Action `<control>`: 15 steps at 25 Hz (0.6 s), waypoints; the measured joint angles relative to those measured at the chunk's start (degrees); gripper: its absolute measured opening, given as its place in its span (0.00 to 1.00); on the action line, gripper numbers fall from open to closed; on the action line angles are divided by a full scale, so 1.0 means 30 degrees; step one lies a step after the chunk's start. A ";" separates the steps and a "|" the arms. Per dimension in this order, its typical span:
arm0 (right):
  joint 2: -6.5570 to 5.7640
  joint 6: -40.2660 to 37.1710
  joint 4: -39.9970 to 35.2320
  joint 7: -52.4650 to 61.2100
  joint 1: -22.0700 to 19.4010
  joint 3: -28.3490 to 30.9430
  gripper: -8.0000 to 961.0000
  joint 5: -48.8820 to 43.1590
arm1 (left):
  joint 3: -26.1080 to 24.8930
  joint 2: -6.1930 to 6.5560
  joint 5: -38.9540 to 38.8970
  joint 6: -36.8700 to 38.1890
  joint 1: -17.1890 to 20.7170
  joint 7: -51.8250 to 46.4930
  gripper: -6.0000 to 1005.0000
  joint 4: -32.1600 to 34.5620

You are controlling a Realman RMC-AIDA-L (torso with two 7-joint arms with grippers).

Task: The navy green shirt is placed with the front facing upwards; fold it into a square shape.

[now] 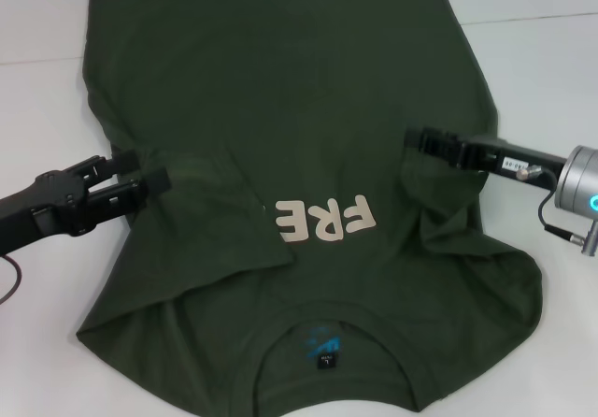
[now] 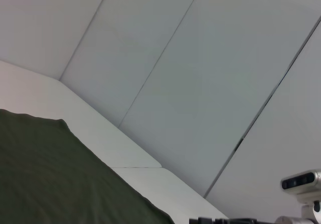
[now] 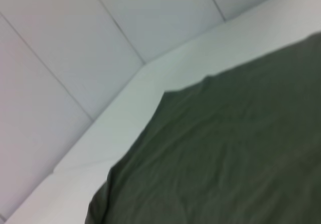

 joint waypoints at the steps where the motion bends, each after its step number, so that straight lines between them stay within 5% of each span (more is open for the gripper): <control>1: 0.0000 0.0011 0.0002 -0.0129 0.0003 -0.0001 0.34 0.0199 | 0.0008 0.0000 -0.0001 0.0000 -0.0002 0.0000 0.88 0.0000; 15: -0.0008 -0.2012 -0.0161 -0.2216 -0.1106 0.0216 0.77 0.1251 | 0.0020 0.0000 0.0357 0.0375 0.0125 -0.0006 0.88 0.0090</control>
